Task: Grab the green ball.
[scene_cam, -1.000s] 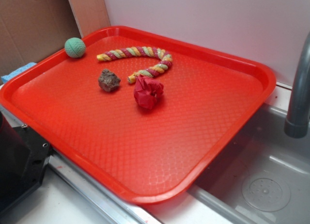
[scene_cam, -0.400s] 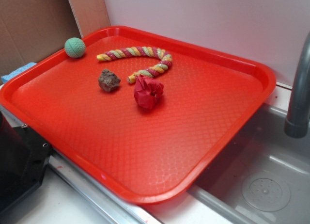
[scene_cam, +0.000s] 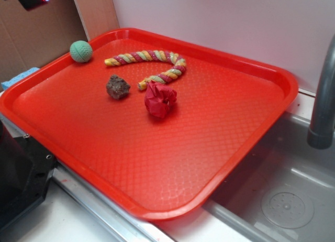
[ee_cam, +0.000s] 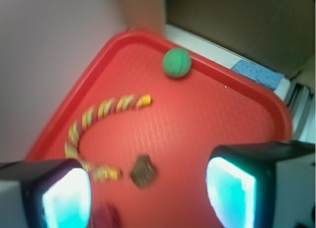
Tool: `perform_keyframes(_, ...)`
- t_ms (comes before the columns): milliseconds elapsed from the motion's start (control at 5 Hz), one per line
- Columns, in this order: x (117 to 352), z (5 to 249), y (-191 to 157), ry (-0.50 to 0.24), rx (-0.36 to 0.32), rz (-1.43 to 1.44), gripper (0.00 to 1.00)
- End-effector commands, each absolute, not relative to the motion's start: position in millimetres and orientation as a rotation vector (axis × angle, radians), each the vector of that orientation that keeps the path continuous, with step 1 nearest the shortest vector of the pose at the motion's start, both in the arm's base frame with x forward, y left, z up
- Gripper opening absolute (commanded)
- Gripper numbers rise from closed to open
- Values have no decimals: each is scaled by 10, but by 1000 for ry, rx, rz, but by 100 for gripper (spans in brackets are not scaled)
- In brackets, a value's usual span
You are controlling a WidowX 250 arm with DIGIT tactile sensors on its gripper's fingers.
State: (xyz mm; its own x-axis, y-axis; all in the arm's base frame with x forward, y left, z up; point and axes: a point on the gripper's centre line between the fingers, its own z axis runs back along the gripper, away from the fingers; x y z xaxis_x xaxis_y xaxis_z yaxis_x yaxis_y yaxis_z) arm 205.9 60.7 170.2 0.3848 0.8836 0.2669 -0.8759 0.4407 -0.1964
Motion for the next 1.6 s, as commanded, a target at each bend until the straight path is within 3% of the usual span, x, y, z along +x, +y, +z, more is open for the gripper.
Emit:
perform_keyframes(0,2257,1439,1222,-464,94,1427,100)
perform_keyframes(400,2347,1022,1606,-507,261,1543,100)
perform_keyframes(1000,2420,535,1959,-567,457,1576,100)
perform_keyframes(1200,2422,477,1947,-567,478,1550,69)
perform_keyframes(1400,2393,538,1913,-568,435,1573,0)
